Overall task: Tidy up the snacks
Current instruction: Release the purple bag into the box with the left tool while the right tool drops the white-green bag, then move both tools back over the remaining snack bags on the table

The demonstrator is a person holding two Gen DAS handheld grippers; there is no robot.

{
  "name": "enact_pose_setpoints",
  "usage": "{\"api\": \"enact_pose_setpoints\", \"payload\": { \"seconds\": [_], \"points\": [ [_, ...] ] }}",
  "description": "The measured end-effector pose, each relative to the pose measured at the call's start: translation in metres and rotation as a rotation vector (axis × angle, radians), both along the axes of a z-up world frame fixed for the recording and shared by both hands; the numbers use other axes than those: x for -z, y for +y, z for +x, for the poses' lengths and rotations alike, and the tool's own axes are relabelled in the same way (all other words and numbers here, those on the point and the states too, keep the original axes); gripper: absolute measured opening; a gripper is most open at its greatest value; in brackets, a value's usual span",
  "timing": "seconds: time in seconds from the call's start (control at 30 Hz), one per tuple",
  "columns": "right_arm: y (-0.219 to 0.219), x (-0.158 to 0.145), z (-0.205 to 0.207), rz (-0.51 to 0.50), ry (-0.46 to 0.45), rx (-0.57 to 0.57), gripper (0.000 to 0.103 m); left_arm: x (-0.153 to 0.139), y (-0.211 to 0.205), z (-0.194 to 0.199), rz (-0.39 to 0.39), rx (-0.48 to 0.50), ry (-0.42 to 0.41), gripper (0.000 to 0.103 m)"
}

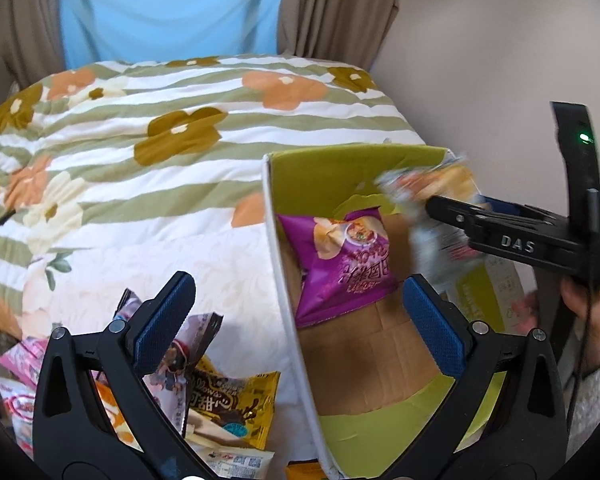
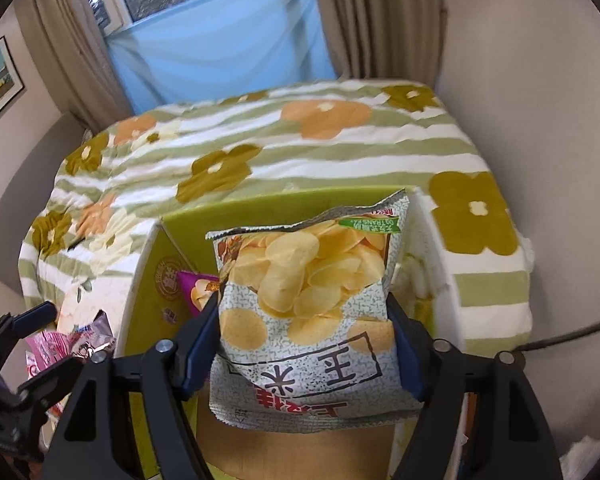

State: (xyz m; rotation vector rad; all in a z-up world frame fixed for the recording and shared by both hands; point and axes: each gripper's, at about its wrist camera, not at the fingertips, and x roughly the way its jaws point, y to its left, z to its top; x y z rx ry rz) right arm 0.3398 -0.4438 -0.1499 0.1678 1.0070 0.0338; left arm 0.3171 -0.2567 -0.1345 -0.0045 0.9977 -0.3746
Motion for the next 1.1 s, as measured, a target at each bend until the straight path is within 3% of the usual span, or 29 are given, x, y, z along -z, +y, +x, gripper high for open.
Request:
{"api": "enact_pose_setpoints", "payload": {
  "seconds": [0.07, 0.4, 0.67, 0.97, 1.1],
  "points": [
    [0.0, 0.006, 0.003, -0.022, 0.006, 0.002, 0.102, 0.002, 0.001, -0.004, 0.007, -0.007, 0.006, 0.102],
    [-0.006, 0.006, -0.022, -0.018, -0.015, -0.033, 0.103, 0.0, 0.004, -0.017, -0.001, -0.041, 0.019, 0.102],
    [-0.006, -0.019, -0.038, -0.031, -0.063, -0.071, 0.103, -0.021, 0.006, -0.031, 0.0, -0.084, -0.018, 0.102],
    [0.002, -0.058, -0.082, -0.059, -0.169, -0.121, 0.103, -0.059, 0.059, -0.07, 0.039, -0.199, -0.075, 0.102],
    [0.014, -0.071, -0.109, -0.035, -0.19, -0.106, 0.103, -0.068, 0.092, -0.094, 0.018, -0.228, -0.093, 0.102]
  ]
}}
